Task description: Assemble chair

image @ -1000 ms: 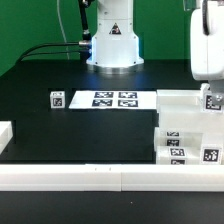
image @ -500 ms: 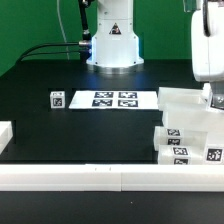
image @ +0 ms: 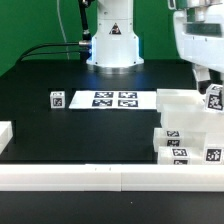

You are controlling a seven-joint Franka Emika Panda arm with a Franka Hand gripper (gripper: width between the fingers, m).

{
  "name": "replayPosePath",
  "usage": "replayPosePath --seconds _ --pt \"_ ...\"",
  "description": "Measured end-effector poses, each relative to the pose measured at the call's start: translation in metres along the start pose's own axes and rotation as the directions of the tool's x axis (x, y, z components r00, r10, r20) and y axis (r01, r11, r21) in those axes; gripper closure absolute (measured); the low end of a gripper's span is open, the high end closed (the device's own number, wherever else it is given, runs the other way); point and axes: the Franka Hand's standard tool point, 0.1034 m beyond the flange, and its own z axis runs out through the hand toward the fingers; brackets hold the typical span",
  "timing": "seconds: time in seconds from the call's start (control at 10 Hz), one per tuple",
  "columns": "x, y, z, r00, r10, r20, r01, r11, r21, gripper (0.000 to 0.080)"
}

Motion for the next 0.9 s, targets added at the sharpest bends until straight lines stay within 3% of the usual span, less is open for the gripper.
replayPosePath --seconds 0.1,0.3,0.4,0.5,0.6,0.7,0.8,0.9 --pt "0.002 -0.003 0.0 0.999 -0.041 -0.007 0.041 0.999 0.012 0.0151" --pt "0.003 -0.001 0.001 0.977 -0.214 -0.015 0.214 0.977 -0.001 0.015" --pt "0.002 0.004 0.003 0.924 -0.382 -0.03 0.379 0.922 -0.076 0.015" --pt "-0.004 0.005 0.008 0.8 -0.599 -0.038 0.591 0.797 -0.126 0.015" --pt "-0.007 0.006 0.011 0.746 -0.666 -0.028 0.657 0.742 -0.137 0.015" --pt "-0.009 0.007 0.012 0.751 -0.66 -0.026 0.652 0.746 -0.136 0.015" --pt "-0.008 0.007 0.012 0.771 -0.637 -0.031 0.628 0.767 -0.134 0.0275" --pt "-0.008 0.007 0.012 0.778 -0.628 -0.032 0.619 0.774 -0.134 0.0275"
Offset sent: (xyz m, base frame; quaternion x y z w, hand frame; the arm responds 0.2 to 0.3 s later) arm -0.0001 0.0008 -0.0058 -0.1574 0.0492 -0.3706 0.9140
